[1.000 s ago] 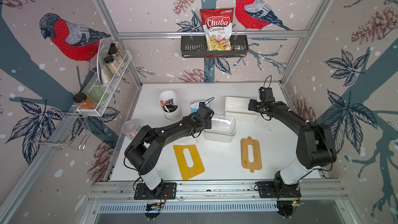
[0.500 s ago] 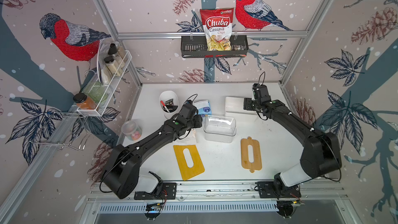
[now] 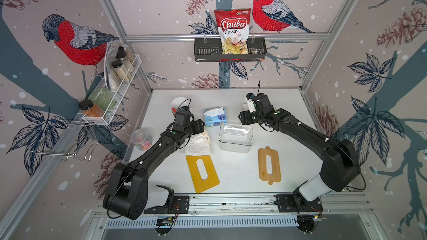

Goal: Put the tissue paper into the tissue box
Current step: Move the tissue box to the center of the board, then pick up the paper towel from the center of the board.

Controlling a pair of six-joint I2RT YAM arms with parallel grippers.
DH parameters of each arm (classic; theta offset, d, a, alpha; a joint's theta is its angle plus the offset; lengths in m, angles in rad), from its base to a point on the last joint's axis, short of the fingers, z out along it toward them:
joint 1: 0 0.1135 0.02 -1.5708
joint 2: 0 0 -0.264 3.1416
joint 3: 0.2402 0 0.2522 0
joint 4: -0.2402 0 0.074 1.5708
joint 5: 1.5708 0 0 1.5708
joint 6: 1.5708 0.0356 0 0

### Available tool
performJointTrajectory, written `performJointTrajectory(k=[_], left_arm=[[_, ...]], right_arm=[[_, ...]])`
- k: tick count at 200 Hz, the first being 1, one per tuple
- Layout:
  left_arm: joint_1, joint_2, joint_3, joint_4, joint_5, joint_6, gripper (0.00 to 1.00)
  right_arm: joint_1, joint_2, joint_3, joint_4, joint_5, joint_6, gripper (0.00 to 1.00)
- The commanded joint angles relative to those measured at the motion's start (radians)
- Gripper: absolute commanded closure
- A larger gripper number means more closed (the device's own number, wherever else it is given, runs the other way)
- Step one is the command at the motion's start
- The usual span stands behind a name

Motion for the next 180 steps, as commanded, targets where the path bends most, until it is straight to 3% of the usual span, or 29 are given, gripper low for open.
performJointTrajectory(k=[1, 55, 116, 155, 180], left_arm=[[0.011, 0.091, 0.052, 0.085, 0.045, 0.052, 0.31], [0.018, 0.325, 0.174, 0.136, 0.060, 0.130, 0.32], [0.018, 0.447, 0.244, 0.151, 0.070, 0.182, 0.39], [0.030, 0.511, 0.261, 0.174, 0.113, 0.183, 0.53], [0.033, 0.526, 0.255, 0.189, 0.126, 0.181, 0.72]], right_arm=[[0.005, 0.009, 0.017, 0.030, -0.035, -0.013, 0.23], [0.007, -0.017, -0.002, 0.031, -0.031, -0.014, 0.22], [0.007, -0.040, -0.067, 0.062, -0.033, 0.011, 0.22], [0.007, -0.026, -0.058, 0.062, -0.031, 0.009, 0.22], [0.007, -0.017, -0.058, 0.062, -0.027, 0.011, 0.22]])
